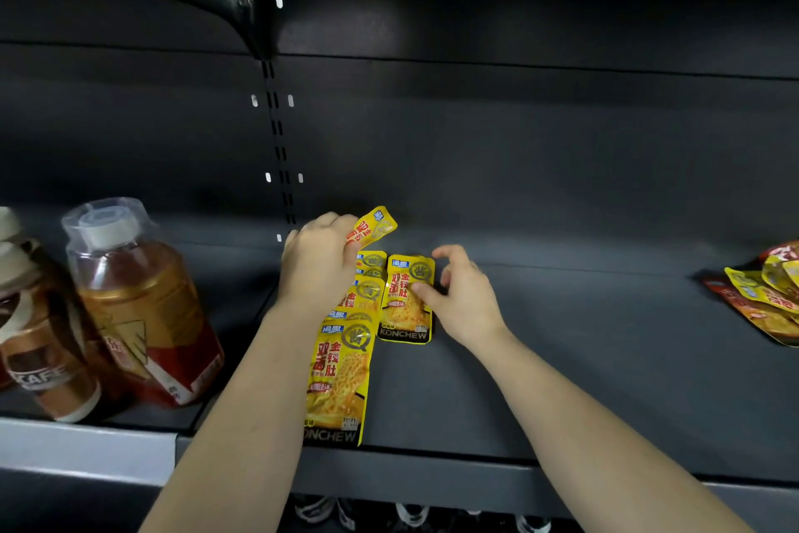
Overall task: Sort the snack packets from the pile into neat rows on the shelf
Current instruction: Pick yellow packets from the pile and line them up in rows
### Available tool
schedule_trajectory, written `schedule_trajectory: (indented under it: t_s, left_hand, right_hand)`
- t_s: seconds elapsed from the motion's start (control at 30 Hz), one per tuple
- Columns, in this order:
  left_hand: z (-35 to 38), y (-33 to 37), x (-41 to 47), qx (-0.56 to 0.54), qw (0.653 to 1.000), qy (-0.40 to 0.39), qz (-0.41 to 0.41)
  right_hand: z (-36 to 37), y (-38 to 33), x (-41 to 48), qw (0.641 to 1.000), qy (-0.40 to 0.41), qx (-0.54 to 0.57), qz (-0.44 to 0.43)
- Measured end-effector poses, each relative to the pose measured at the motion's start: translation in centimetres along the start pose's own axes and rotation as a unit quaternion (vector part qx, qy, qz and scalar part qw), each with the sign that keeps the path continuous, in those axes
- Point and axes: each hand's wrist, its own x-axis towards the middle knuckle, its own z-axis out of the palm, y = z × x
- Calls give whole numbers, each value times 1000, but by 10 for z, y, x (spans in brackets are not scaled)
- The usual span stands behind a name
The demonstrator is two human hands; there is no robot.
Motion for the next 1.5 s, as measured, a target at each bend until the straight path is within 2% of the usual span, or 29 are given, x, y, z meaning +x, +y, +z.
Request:
schedule_trajectory:
  t_s: [0.17, 0.27, 0.33, 0.4, 0.47, 0.6, 0.73, 0.8, 1.0, 1.27, 1.5]
  left_hand:
    - [-9, 7, 3, -38, 999, 30, -6]
    - [-21, 17, 5, -143, 989, 26, -41]
    - [-29, 26, 5, -256, 963, -13, -80]
    - [-34, 35, 4, -382, 914, -72, -118]
    - [-32, 39, 2, -441, 874, -139, -147]
    - [-14, 37, -5, -383, 885, -230, -134]
    - [3, 30, -13, -371, 879, -271, -129]
    - [8, 27, -14, -349, 888, -274, -122]
    - [2, 36, -14, -216, 943, -246, -60]
    - [7, 32, -12, -147, 954, -260, -10]
    - [11, 32, -13, -68, 967, -244, -10]
  right_hand:
    - [-3, 4, 2, 1000, -5, -3, -1]
    - [-4, 7, 4, 1000, 0, -6, -4]
    - [-6, 10, 6, 1000, 9, -1, 5]
    - [-8, 13, 9, 1000, 21, -2, 21]
    - [-10, 17, 11, 999, 33, -7, 37]
    - [-12, 22, 12, 997, 47, 4, 61]
    - [-13, 23, 10, 996, 51, 20, 65]
    - [-13, 23, 9, 997, 51, 21, 61]
    - [-13, 23, 8, 997, 43, 10, 60]
    - [-10, 23, 9, 998, 35, -8, 56]
    - [-8, 23, 10, 999, 9, -36, 31]
